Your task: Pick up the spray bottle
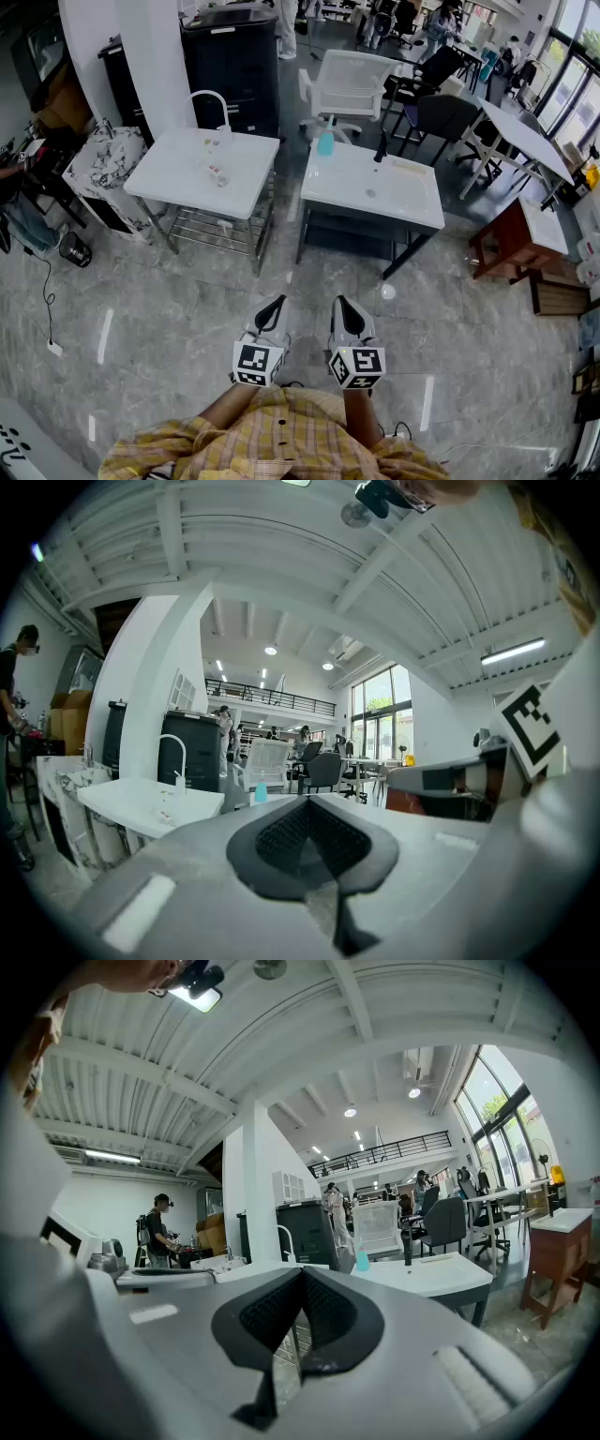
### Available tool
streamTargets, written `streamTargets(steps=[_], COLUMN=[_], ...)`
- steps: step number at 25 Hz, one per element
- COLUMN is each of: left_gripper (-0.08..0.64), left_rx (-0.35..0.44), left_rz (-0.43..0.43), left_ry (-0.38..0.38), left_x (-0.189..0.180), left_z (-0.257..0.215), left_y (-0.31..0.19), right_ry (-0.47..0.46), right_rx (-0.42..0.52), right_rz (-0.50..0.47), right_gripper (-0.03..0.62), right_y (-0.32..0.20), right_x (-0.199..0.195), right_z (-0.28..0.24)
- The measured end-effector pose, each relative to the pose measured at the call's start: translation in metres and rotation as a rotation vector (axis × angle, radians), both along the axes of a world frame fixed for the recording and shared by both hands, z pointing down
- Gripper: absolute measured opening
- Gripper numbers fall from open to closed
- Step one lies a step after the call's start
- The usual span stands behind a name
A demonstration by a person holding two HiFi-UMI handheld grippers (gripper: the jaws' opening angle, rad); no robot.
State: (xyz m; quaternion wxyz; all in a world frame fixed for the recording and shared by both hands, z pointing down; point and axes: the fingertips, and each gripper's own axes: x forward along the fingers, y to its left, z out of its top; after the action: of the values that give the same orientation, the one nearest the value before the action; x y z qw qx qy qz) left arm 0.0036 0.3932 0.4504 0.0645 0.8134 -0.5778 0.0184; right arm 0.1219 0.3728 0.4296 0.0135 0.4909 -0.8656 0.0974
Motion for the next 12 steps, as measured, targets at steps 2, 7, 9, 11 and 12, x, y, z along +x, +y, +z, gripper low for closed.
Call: streamTargets(steps=[2,7,9,11,12], left_gripper=[-0.002,-0.002,-0.002,-0.002,-0.002], left_rx=[-0.001,0.006,0.011,0.017,0.018], left_rz=[0.003,0.01,0.02,0.032,0.038], left_ry=[0.001,0.002,0.005,0.007,0.007], left_x=[-0.003,-0.015,-0.02,-0.027,-0.031], left_z=[0.001,-0.005,-0.006,-0.006,-0.005], left_y=[0.001,-0.002,-0.004,-0.005,-0.005], right_ry=[0.004,0.01,0.004,-0.017,-0.027], right_rx=[-0.001,0.003,0.004,-0.001,-0.004], right_rz=[0.001,0.005,0.01,0.015,0.02], right_gripper=[-0.006,-0.006,-0.006,-0.006,-0.005], right_y=[0.001,0.0,-0.001,-0.002,-0.001], right_x=[-0.003,-0.016,-0.021,-0.028,-0.032], right_z=[0.001,-0.003,-0.004,-0.004,-0.003])
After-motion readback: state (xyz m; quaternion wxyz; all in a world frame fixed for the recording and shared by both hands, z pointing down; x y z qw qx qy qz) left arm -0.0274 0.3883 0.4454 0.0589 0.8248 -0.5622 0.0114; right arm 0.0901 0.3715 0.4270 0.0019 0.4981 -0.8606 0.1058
